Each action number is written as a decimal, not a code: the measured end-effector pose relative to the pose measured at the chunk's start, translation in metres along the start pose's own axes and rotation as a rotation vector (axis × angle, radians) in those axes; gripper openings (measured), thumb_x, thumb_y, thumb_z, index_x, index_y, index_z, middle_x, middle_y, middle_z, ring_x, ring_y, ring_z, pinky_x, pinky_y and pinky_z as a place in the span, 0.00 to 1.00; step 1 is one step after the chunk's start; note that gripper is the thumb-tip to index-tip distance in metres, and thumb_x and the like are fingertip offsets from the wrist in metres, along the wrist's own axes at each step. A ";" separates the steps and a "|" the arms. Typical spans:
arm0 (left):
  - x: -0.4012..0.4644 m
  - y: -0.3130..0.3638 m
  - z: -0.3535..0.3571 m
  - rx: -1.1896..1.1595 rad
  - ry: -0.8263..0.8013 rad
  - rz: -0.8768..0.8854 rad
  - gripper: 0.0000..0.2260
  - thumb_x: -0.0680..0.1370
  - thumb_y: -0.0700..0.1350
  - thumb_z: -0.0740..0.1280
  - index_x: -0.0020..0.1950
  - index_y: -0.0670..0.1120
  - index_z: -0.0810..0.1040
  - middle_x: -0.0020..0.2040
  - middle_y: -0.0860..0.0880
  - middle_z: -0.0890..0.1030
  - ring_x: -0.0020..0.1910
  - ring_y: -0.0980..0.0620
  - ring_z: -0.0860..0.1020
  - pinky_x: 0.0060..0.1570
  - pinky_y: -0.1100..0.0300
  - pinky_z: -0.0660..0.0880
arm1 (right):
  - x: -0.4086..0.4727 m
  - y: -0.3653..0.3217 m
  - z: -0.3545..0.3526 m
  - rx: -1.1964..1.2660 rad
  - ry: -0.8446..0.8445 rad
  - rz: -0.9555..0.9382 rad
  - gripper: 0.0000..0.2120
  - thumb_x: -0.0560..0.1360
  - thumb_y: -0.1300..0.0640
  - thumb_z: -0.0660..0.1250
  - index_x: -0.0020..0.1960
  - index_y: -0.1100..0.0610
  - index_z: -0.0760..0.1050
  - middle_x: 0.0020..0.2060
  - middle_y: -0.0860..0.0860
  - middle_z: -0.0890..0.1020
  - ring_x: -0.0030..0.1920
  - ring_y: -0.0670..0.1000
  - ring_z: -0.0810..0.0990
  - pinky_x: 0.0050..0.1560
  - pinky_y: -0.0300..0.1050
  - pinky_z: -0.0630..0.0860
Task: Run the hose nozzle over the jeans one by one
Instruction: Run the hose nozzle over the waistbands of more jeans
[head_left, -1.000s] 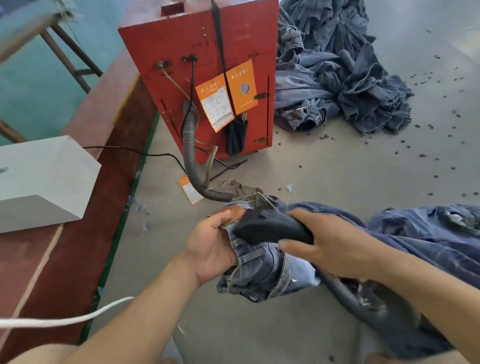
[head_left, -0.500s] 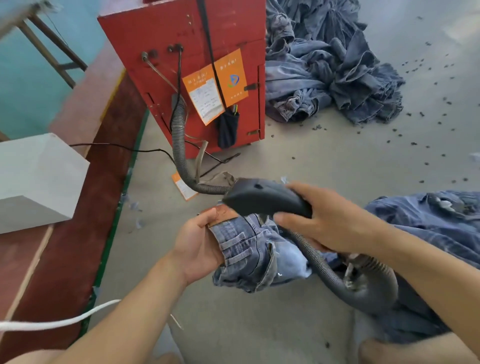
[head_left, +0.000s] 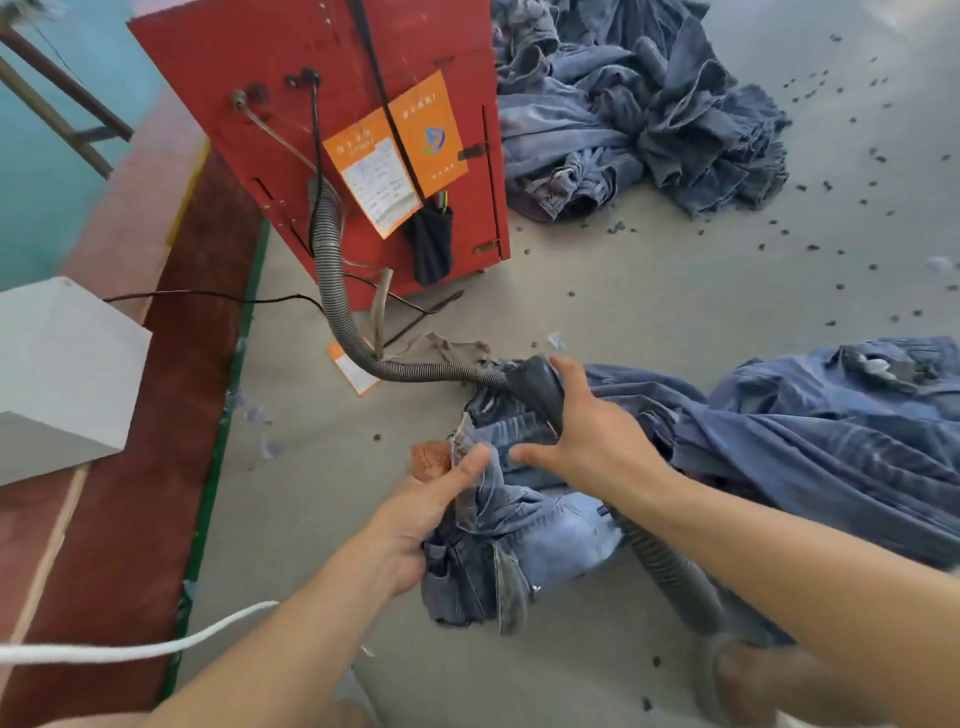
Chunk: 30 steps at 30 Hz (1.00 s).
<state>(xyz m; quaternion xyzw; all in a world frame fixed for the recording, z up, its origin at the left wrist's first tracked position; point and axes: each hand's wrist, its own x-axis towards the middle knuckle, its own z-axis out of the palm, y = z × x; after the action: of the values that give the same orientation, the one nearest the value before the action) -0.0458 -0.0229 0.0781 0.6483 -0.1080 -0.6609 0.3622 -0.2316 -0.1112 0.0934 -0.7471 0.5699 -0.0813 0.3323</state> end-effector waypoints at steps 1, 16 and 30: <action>0.000 -0.001 0.004 0.024 0.035 0.029 0.18 0.71 0.49 0.79 0.59 0.44 0.85 0.54 0.38 0.86 0.54 0.39 0.85 0.60 0.42 0.80 | 0.001 -0.006 0.005 0.010 0.002 -0.006 0.48 0.72 0.39 0.77 0.79 0.47 0.50 0.42 0.50 0.77 0.40 0.56 0.80 0.36 0.48 0.73; -0.010 0.002 -0.028 -0.443 -0.226 0.099 0.23 0.84 0.53 0.58 0.70 0.38 0.79 0.68 0.38 0.79 0.66 0.39 0.80 0.61 0.44 0.78 | -0.054 -0.005 -0.095 -0.029 -0.471 -0.209 0.14 0.77 0.35 0.63 0.61 0.33 0.69 0.32 0.36 0.82 0.26 0.43 0.80 0.28 0.32 0.73; -0.018 0.005 -0.018 -0.401 -0.310 0.089 0.21 0.85 0.50 0.59 0.71 0.38 0.77 0.71 0.37 0.77 0.69 0.38 0.77 0.61 0.45 0.80 | -0.050 -0.006 -0.106 0.081 -0.374 -0.160 0.07 0.78 0.36 0.65 0.52 0.37 0.75 0.32 0.44 0.83 0.28 0.43 0.81 0.33 0.37 0.77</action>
<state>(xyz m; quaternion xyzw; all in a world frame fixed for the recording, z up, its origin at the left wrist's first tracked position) -0.0292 -0.0091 0.0927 0.4493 -0.0574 -0.7439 0.4914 -0.2960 -0.1080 0.1909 -0.7782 0.4333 0.0097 0.4544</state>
